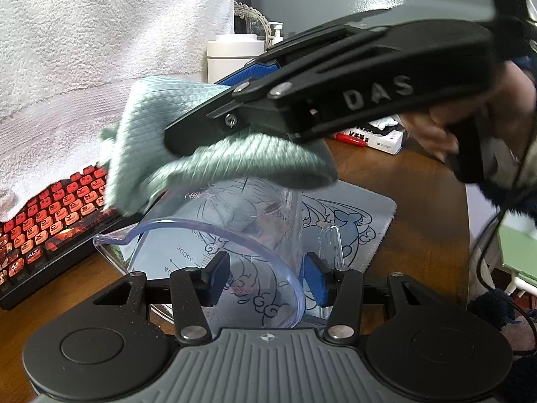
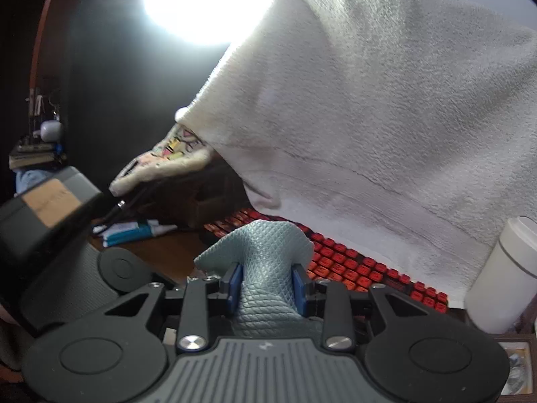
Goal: Clean container
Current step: 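Tilt the right tool and push the cloth down the jug's outer wall, then wipe the jug's outer wall with the cloth in the right tool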
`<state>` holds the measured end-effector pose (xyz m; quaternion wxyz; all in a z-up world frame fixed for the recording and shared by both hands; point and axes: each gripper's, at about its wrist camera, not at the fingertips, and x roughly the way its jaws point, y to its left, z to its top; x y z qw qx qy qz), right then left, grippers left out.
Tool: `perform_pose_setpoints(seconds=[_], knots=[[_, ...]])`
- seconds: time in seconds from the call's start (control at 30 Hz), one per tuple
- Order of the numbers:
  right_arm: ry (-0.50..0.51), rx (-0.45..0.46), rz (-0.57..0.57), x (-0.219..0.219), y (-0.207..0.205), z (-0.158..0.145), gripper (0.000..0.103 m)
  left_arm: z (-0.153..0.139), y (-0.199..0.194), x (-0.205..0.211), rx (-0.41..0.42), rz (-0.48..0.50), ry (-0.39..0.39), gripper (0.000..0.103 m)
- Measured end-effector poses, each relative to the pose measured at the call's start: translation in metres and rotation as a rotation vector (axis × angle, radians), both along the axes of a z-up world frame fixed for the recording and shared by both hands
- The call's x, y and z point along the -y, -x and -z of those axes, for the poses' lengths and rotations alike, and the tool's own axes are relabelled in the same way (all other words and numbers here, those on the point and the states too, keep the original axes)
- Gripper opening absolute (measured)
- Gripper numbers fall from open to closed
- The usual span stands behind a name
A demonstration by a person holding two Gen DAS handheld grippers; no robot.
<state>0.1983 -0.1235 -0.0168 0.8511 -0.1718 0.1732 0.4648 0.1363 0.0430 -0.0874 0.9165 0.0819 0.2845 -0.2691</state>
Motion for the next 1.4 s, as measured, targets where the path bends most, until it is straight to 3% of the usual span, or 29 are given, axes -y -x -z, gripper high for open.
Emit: perform_pose_setpoints(seconds=[0.23,0.47,0.73,1.1,1.4], knots=[[0.075,-0.023,0.003,-0.003,-0.018,-0.005,0.03,0.0,0.001,0.001,0.001,0.0,-0.003,0.049],[0.112,-0.036,-0.101,-0.026,-0.006,-0.01,0.03,-0.001,0.002,0.002,0.001,0.0,-0.002,0.049],[0.164,-0.052,-0.145,-0.04,-0.006,-0.015,0.03,-0.001,0.002,0.0,0.001,0.0,-0.002,0.049],[0.293,-0.044,-0.063,-0.035,-0.044,-0.012,0.03,-0.001,0.003,0.003,0.002,0.0,-0.003,0.049],[0.337,-0.035,-0.162,-0.064,-0.022,-0.014,0.029,0.0,0.003,0.005,0.004,0.0,-0.008,0.049]])
